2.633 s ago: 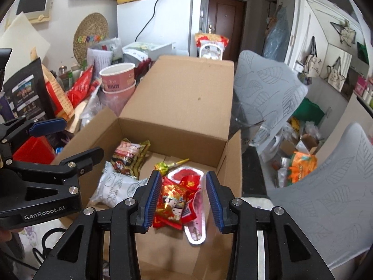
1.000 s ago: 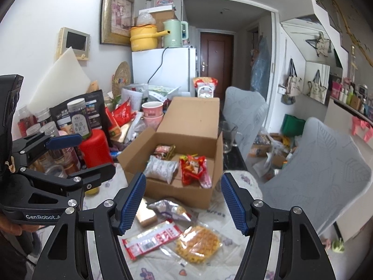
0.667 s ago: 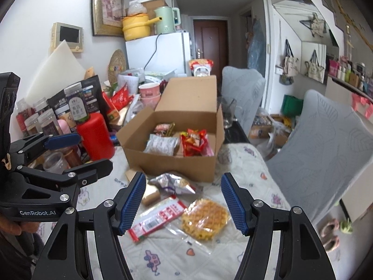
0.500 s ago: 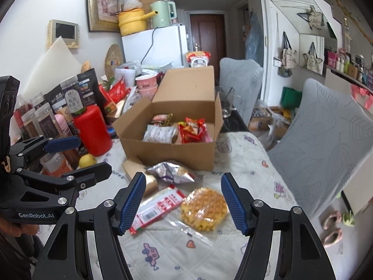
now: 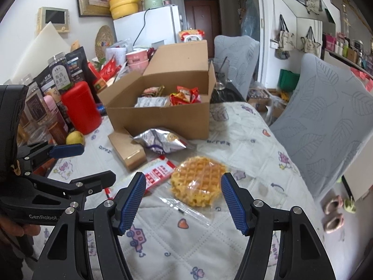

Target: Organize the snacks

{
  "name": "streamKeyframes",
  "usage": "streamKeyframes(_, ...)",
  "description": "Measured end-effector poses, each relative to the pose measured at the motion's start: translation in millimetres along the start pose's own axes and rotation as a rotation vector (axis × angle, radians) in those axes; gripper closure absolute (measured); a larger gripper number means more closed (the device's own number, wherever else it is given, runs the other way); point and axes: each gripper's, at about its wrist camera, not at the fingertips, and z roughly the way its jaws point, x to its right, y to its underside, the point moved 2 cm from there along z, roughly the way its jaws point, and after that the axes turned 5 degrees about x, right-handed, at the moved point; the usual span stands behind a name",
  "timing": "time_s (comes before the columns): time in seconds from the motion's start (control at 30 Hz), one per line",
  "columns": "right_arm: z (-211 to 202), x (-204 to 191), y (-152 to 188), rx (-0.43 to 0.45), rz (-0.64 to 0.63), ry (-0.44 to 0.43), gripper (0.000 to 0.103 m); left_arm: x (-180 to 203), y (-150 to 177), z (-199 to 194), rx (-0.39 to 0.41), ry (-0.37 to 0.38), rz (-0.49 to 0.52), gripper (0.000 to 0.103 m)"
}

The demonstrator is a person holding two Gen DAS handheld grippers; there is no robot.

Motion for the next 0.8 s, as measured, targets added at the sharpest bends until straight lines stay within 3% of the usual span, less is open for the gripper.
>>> streamKeyframes(0.37,31.4,19.9,14.4,-0.081,0.047,0.010,0.035,-7.2,16.6,55.1,-0.123,-0.020,-0.013,0.014)
streamKeyframes(0.6,55.0,31.5,14.7,-0.138,0.103,0.006,0.002,-7.3,20.5,74.6,-0.157,-0.010,-0.013,0.014)
streamKeyframes(0.67,62.6,31.9,13.4,-0.151,0.116,0.009,0.000,-6.1,20.3,78.0,-0.157,-0.011,-0.006,0.015)
streamKeyframes(0.77,77.0,31.5,10.9,-0.175,0.138,0.008,0.000,-5.8,22.0,82.2,-0.161,0.006,-0.009,0.024)
streamKeyframes(0.8,81.4,31.4,9.6,-0.183,0.146,0.006,0.000,-5.1,21.8,81.1,-0.150,0.006,0.001,0.031)
